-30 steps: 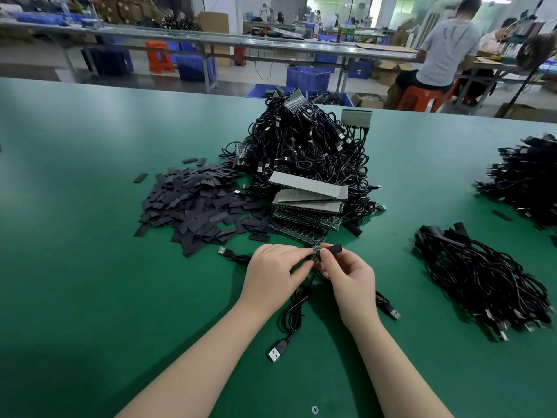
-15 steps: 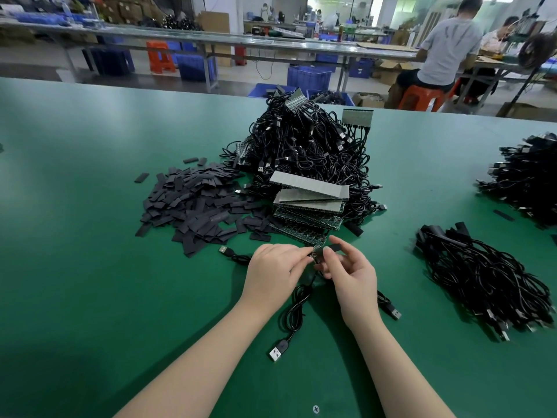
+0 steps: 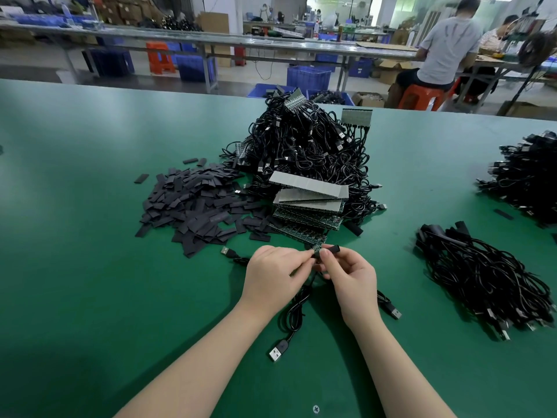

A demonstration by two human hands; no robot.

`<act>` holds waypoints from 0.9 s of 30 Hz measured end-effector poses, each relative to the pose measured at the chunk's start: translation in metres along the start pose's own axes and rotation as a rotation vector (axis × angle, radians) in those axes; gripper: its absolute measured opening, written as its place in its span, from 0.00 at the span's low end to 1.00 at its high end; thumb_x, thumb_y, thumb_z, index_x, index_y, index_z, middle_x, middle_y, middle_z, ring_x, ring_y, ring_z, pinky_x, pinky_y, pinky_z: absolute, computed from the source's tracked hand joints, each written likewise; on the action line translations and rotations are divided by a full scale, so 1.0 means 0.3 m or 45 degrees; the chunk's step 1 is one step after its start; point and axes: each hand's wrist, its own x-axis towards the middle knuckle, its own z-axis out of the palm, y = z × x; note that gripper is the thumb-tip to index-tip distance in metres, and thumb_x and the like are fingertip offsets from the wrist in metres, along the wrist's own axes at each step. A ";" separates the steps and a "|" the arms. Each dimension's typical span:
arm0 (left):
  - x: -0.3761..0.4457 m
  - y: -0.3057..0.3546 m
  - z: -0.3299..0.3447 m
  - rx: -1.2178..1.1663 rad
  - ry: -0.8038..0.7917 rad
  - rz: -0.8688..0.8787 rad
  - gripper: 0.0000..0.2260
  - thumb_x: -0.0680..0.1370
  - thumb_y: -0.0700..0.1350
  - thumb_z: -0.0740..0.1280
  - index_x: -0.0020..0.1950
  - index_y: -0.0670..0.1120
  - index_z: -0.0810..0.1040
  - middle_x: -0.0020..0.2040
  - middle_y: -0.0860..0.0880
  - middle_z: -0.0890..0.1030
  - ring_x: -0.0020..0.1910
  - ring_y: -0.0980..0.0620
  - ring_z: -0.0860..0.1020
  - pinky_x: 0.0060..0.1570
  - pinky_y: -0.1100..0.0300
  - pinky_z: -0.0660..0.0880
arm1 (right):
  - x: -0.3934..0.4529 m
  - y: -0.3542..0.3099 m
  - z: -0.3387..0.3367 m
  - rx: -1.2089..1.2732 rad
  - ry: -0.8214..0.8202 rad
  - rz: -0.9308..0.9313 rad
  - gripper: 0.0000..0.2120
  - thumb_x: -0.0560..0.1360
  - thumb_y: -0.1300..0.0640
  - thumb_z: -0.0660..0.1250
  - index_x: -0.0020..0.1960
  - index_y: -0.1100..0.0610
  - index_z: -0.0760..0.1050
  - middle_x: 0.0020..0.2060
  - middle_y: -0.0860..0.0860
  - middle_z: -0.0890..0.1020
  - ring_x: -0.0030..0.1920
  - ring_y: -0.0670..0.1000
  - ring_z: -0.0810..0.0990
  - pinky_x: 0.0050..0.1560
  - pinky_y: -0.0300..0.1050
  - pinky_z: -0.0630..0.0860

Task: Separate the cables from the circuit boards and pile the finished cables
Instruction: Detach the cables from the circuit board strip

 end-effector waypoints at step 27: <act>0.007 0.000 -0.008 -0.071 -0.041 0.056 0.09 0.75 0.40 0.70 0.54 0.44 0.85 0.44 0.51 0.86 0.42 0.51 0.83 0.43 0.52 0.77 | -0.006 -0.007 0.008 -0.218 -0.032 -0.021 0.08 0.75 0.57 0.74 0.39 0.45 0.85 0.36 0.53 0.86 0.39 0.47 0.81 0.44 0.44 0.78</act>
